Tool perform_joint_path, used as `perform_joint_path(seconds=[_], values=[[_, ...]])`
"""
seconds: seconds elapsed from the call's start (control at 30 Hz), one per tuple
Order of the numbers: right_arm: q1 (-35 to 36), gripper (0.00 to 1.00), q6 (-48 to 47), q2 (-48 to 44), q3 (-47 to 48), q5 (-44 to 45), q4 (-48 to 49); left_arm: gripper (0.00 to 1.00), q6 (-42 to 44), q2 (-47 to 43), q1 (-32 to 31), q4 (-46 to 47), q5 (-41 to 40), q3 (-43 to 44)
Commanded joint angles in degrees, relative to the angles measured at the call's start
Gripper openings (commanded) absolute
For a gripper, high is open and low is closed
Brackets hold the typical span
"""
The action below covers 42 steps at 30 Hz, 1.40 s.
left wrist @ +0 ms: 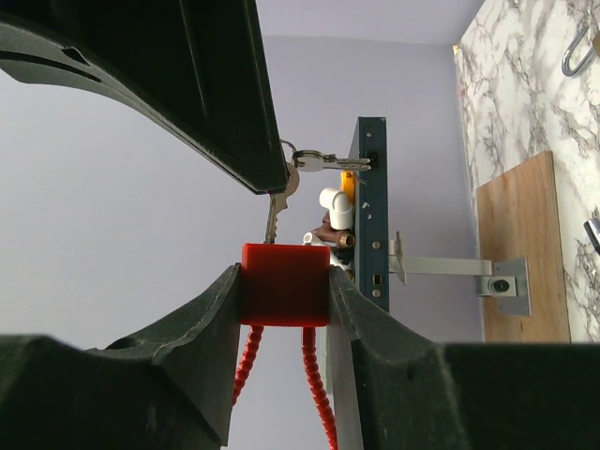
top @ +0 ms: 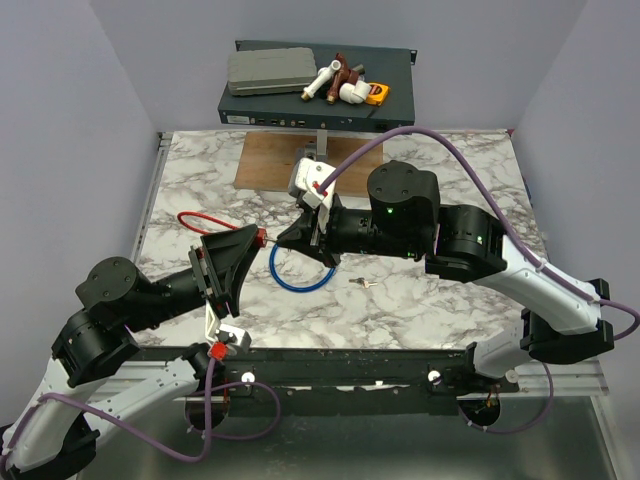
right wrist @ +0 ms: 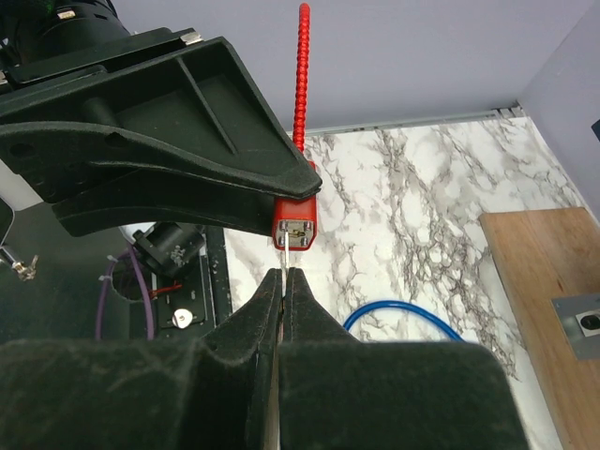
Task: Unlock with the key
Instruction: Unlock the lock.
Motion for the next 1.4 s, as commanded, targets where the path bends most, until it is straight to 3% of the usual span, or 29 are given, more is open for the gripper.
perform_joint_path(seconds=[0.0, 1.37], values=[[0.23, 0.01, -0.97, 0.80, 0.45, 0.94, 1.51, 0.00, 1.09, -0.36, 0.19, 2.32, 2.01, 0.59], [-0.20, 0.01, -1.15, -1.60, -1.86, 1.11, 3.11, 0.00, 1.60, -0.68, 0.14, 2.32, 2.49, 0.33]])
